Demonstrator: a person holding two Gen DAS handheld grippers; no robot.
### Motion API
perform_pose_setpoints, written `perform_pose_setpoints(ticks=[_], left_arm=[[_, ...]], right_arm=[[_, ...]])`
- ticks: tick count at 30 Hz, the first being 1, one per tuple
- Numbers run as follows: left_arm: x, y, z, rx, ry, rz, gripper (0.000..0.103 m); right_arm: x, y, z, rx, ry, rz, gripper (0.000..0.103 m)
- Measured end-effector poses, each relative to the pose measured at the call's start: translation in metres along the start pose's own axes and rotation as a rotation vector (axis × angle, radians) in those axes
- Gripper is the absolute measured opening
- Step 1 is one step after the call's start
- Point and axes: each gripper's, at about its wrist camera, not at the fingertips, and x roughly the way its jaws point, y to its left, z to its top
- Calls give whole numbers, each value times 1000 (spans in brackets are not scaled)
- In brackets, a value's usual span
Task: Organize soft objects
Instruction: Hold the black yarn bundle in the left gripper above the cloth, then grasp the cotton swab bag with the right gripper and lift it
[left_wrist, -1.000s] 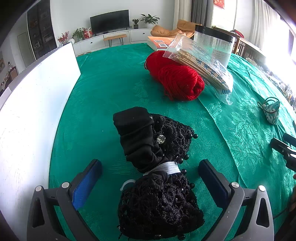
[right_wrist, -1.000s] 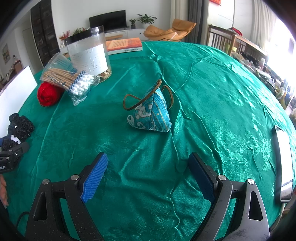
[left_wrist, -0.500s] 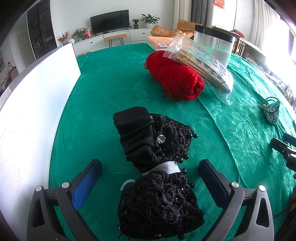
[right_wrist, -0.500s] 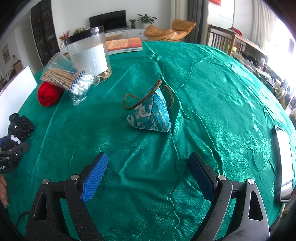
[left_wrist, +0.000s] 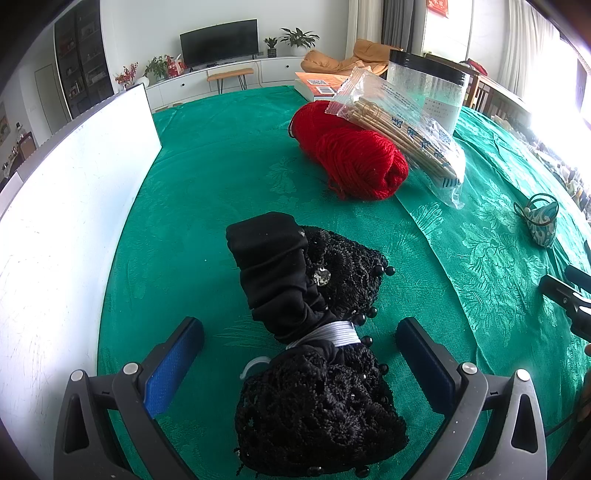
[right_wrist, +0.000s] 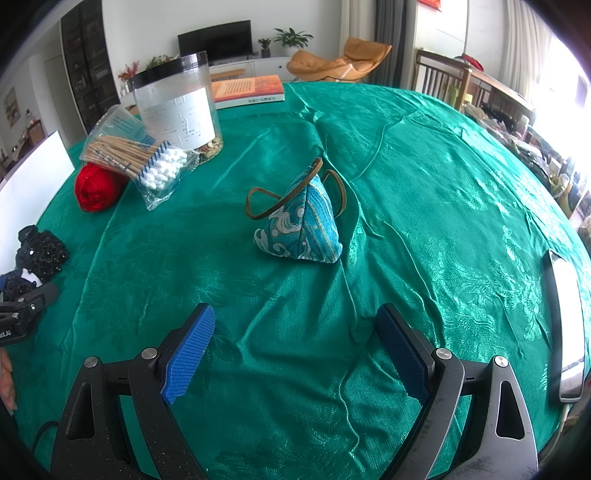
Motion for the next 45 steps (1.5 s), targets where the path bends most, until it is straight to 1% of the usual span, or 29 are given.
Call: perform_pose_setpoints(ticks=[26, 28, 29, 32, 34, 36, 39, 41, 43, 45], left_arm=[[0, 0, 0, 0, 0, 1, 103], [0, 0, 0, 0, 0, 2, 103], [0, 0, 0, 0, 0, 2, 103], [0, 1, 0, 0, 0, 2, 103], [0, 0, -1, 0, 1, 2, 103], [-1, 0, -1, 0, 1, 3, 103], [-1, 0, -1, 0, 1, 3, 103], [-1, 0, -1, 0, 1, 3, 103], [-1, 0, -1, 0, 1, 3, 103], [-1, 0, -1, 0, 1, 2, 103]], right_arm=[[-1, 0, -1, 2, -3, 6, 91], [-5, 0, -2, 7, -25, 26, 90], [-11, 1, -3, 11, -58, 43, 90], [-31, 15, 1, 7, -157, 171, 90], [-36, 37, 15, -51, -179, 185, 90], [-30, 66, 39, -160, -161, 172, 90], [2, 107, 73, -317, -72, 91, 90], [22, 127, 88, -394, -52, 38, 89], [41, 140, 97, -434, -31, 13, 88], [53, 147, 102, -432, -37, 14, 87]])
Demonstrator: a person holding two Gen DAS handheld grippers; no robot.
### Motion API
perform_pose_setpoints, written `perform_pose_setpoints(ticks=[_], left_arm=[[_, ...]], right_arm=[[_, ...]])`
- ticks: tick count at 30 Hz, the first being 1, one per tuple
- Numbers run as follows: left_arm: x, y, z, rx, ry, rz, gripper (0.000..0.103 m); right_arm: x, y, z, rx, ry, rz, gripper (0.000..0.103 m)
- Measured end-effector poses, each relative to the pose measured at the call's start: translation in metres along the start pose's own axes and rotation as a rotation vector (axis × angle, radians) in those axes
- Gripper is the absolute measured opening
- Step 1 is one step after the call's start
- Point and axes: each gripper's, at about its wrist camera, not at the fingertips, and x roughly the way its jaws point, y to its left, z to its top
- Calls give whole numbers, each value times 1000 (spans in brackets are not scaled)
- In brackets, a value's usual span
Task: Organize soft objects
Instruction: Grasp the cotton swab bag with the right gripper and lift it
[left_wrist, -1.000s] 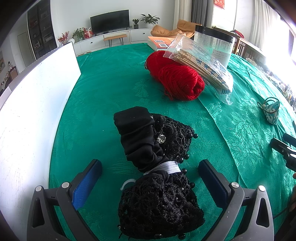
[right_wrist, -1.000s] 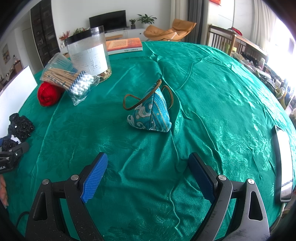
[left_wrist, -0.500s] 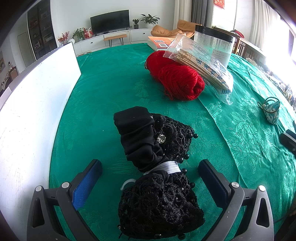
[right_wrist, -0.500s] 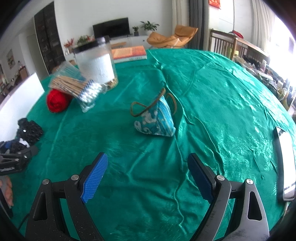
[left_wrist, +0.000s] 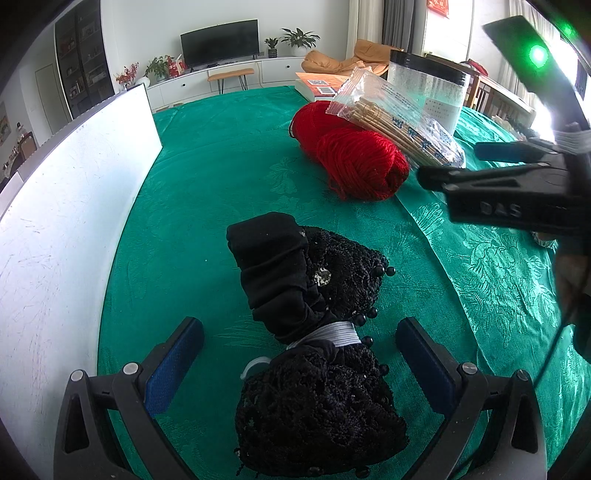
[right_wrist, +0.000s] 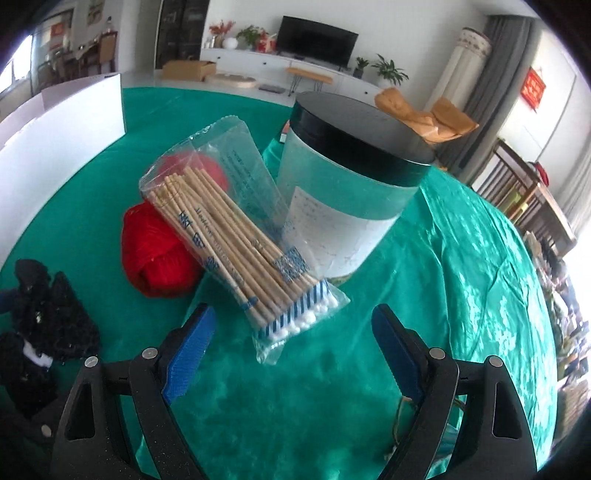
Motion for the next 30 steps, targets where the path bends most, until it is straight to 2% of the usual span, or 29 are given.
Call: perform_pose_setpoints(ticks=[1, 2, 5, 8, 11, 14, 16, 17, 19, 22, 28, 30], left_arm=[[0, 0, 0, 0, 0, 0, 103], [0, 0, 0, 0, 0, 0, 103], [0, 0, 0, 0, 0, 0, 103], [0, 0, 0, 0, 1, 1, 103], [0, 0, 0, 0, 0, 1, 103], [0, 0, 0, 0, 1, 1, 103], [-1, 0, -1, -1, 1, 0, 103], [-1, 0, -1, -1, 1, 0, 103], [-1, 0, -2, 2, 7, -5, 103], [-5, 4, 0, 18, 61, -21, 103], [-14, 8, 8, 1, 48, -28, 102], [-9, 4, 8, 36, 73, -20, 80]], right_arm=[[3, 0, 1, 8, -10, -1, 82], [5, -1, 1, 23, -16, 10, 54], [-1, -9, -7, 94, -16, 88, 44], [-20, -19, -22, 175, 25, 189, 42], [-38, -40, -52, 353, 147, 333, 42], [-52, -57, -90, 494, 241, 406, 44], [-60, -66, -110, 575, 279, 458, 52], [-64, -69, -115, 594, 287, 472, 66], [-73, -72, -114, 569, 267, 457, 76], [-83, -65, -97, 431, 222, 366, 76], [-57, -15, -67, 144, 227, 338, 77], [-48, -3, -64, 75, 229, 312, 76]])
